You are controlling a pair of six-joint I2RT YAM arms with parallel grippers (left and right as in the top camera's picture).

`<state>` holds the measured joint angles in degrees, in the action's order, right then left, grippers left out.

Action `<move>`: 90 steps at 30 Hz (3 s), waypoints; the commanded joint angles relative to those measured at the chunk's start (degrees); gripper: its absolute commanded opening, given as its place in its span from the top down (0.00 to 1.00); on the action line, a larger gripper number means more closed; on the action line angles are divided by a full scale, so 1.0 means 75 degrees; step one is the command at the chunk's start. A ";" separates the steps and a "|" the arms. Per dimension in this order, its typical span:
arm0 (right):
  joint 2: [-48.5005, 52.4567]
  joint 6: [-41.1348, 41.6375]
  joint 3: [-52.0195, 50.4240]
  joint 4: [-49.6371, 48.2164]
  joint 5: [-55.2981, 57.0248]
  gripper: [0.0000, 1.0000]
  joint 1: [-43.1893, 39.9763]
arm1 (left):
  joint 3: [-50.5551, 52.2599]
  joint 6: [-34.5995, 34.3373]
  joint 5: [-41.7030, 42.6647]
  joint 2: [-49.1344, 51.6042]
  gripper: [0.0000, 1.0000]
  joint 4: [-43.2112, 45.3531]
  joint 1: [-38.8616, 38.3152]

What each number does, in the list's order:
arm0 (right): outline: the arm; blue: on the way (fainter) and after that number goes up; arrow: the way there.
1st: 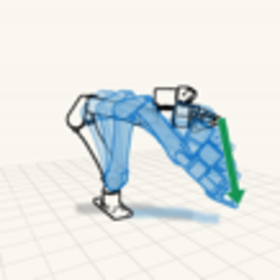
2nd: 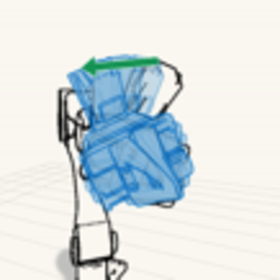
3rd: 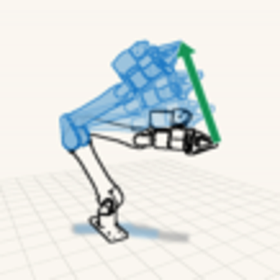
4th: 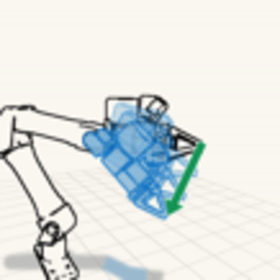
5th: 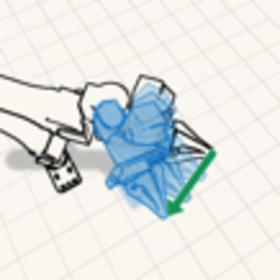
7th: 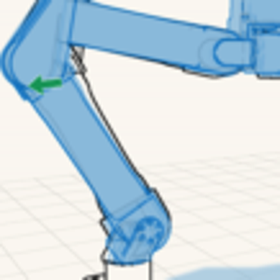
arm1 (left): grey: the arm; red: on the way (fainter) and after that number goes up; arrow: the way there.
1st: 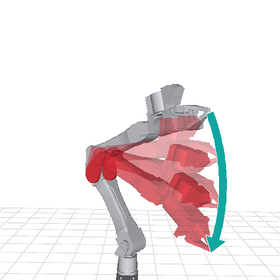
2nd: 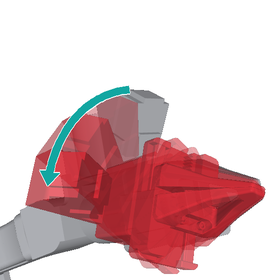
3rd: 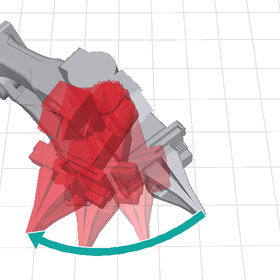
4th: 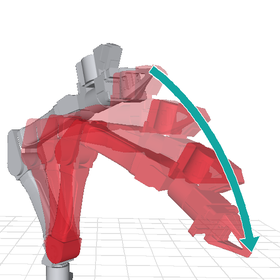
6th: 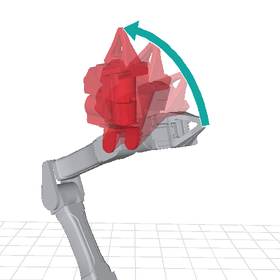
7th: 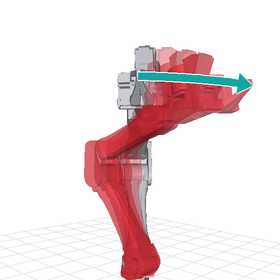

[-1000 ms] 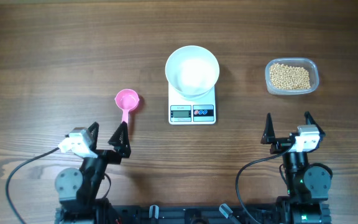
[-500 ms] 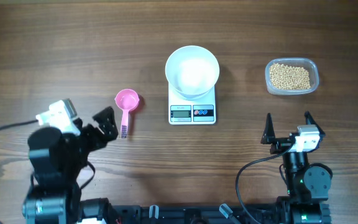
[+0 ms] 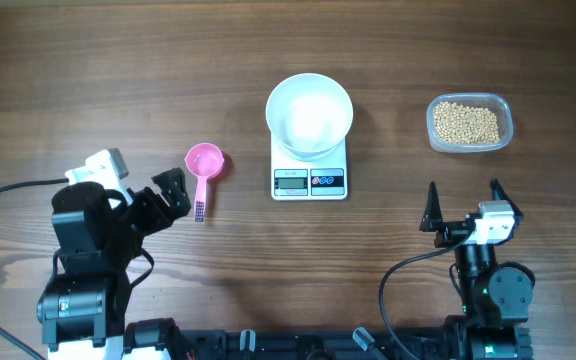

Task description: Scoop item into bowl and weigh 150g on scale

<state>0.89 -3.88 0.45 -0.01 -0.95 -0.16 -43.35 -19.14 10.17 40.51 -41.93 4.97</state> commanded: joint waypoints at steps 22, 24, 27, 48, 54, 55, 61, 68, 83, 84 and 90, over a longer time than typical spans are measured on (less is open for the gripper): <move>-0.0061 0.0119 -0.0020 -0.0041 0.0128 0.00 -0.0032 | -0.0134 0.0455 -0.2500 0.4969 0.03 0.0962 -0.2579; -0.0061 0.0117 -0.0020 -0.0044 0.0128 0.00 -0.0032 | -0.0134 0.0495 -0.2203 0.5348 0.04 0.1195 -0.2579; -0.0061 0.0117 -0.0020 -0.0044 0.0128 0.00 -0.0032 | -0.0134 0.0507 -0.2192 0.5753 0.02 0.1411 -0.2579; -0.0061 0.0117 -0.0020 -0.0044 0.0128 0.00 -0.0032 | -0.0122 0.0519 -0.2317 0.6458 0.46 0.2398 -0.2576; -0.0061 0.0119 -0.0020 -0.0041 0.0128 0.00 -0.0032 | -0.0119 0.0519 -0.2372 0.6473 0.51 0.2401 -0.2416; -0.0061 0.0119 -0.0020 -0.0044 0.0128 0.00 -0.0032 | -0.0119 0.0519 -0.2366 0.6473 0.51 0.2398 -0.2299; -0.0061 0.0117 -0.0020 -0.0044 0.0128 0.00 -0.0032 | -0.0119 0.0522 -0.2361 0.6473 0.56 0.2428 -0.2165; -0.0061 0.0119 -0.0020 -0.0044 0.0128 0.00 -0.0032 | -0.0119 0.0522 -0.2133 0.6796 0.65 0.2428 -0.2168; -0.0061 0.0119 -0.0020 -0.0044 0.0128 0.00 -0.0032 | -0.0122 0.0466 -0.2124 0.6814 0.83 0.2506 -0.2168; -0.0061 0.0117 -0.0020 -0.0041 0.0128 0.00 -0.0032 | -0.0122 0.0428 -0.2060 0.6814 0.84 0.2503 -0.2168; -0.0061 0.0114 -0.0020 -0.0044 0.0128 0.00 -0.0032 | -0.0382 -0.0469 -0.1093 0.6015 0.92 0.2328 -0.2183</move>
<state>0.89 -3.88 0.45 -0.01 -0.95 -0.16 -43.57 -18.28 -2.85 90.63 -23.83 -11.51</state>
